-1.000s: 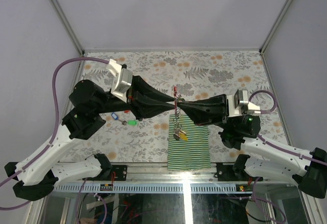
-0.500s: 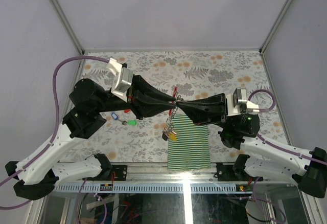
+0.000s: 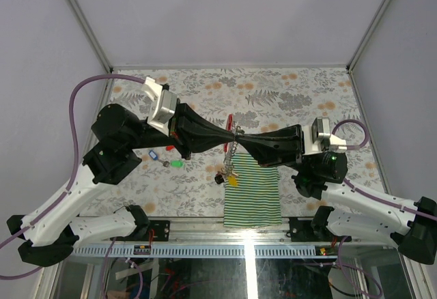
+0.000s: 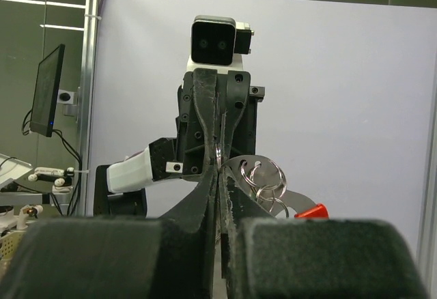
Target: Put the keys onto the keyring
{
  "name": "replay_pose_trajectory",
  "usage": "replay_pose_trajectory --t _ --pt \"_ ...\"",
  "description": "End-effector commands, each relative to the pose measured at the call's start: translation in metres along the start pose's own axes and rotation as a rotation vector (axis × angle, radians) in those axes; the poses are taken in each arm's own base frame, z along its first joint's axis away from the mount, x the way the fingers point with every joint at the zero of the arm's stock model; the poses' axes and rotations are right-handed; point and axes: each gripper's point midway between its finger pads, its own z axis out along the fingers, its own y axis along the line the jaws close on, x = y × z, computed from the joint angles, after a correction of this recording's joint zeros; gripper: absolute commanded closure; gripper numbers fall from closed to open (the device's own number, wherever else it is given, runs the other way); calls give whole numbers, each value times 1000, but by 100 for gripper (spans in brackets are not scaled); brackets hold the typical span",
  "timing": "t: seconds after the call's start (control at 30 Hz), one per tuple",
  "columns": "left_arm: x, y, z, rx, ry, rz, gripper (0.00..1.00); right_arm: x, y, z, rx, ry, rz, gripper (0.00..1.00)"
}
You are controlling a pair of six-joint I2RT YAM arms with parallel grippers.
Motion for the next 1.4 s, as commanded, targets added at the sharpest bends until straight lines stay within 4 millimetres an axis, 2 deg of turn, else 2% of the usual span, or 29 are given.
replay_pose_trajectory --t 0.0,0.13,0.27,0.47,0.6,0.73,0.83,0.93,1.17,1.37 --pt "-22 -8 1 31 -49 45 100 -26 2 9 1 -56 -60 95" --pt "-20 -7 0 16 -19 35 100 -26 -1 4 24 -8 -109 79" --pt "-12 -2 -2 -11 26 20 100 -24 -2 -2 40 52 -155 72" --pt "3 6 -5 -54 119 3 100 -18 -5 -16 67 200 -244 69" --pt "20 13 -8 -78 211 -6 100 -6 -8 -29 79 394 -276 68" --pt "43 29 -8 -126 325 -30 100 9 -10 -45 75 631 -271 62" --pt "60 36 -11 -138 414 -47 100 12 -8 -55 69 752 -250 56" --pt "69 39 -13 -136 461 -40 100 14 -8 -63 61 842 -253 53" --pt "79 40 -18 -122 525 -17 100 30 -13 -84 41 992 -273 54" --pt "76 31 -21 -70 524 21 100 45 -9 -82 -16 1033 -228 54"
